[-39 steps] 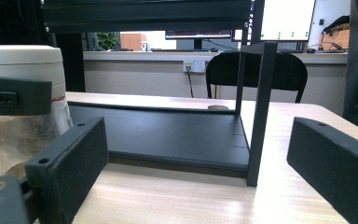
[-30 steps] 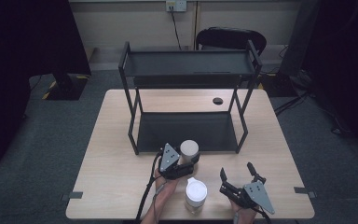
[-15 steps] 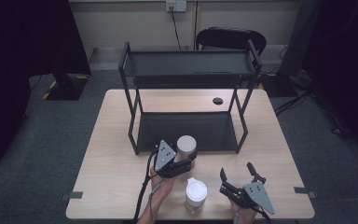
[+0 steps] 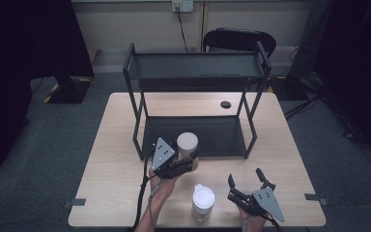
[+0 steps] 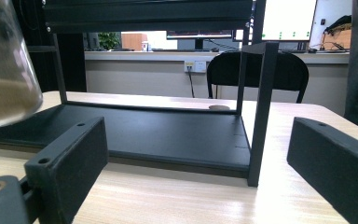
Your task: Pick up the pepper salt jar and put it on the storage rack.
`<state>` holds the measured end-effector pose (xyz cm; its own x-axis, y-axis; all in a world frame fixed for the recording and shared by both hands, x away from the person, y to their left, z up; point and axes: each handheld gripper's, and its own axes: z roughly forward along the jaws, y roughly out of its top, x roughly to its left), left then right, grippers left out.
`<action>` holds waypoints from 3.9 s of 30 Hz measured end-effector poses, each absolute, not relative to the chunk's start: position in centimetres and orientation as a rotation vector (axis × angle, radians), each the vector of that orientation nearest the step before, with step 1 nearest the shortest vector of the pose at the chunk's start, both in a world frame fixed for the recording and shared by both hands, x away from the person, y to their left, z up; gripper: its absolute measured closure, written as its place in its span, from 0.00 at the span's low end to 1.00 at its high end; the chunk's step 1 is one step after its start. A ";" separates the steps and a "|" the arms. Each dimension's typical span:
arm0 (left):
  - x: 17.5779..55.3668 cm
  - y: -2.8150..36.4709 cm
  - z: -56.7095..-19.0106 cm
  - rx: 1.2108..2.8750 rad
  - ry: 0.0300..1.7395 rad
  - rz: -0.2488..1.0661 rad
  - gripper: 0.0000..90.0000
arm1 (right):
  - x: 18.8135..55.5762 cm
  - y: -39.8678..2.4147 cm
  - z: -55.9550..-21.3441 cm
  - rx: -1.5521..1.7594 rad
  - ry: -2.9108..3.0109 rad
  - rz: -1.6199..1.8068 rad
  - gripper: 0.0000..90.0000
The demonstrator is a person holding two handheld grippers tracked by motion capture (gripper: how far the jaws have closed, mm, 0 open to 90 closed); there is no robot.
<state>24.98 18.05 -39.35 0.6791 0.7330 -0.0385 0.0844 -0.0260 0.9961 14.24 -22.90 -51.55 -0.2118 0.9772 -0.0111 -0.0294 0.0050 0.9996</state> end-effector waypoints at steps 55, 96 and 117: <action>27.5 19.9 -27.4 1.475 0.693 0.695 0.39 | 14.2 -23.0 -51.6 1.071 1.349 1.374 0.04; 34.6 18.8 -17.4 1.399 0.803 0.787 0.39 | 14.1 -22.9 -51.5 1.074 1.346 1.369 0.04; 38.2 17.7 -17.4 1.401 0.885 0.828 0.39 | 14.1 -22.9 -51.6 1.072 1.349 1.375 0.04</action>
<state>38.23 17.72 -17.43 0.4526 0.8913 -0.0269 0.0326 0.0136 0.9994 14.13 -22.94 -51.55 -0.2156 0.9764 -0.0101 -0.0290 0.0039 0.9996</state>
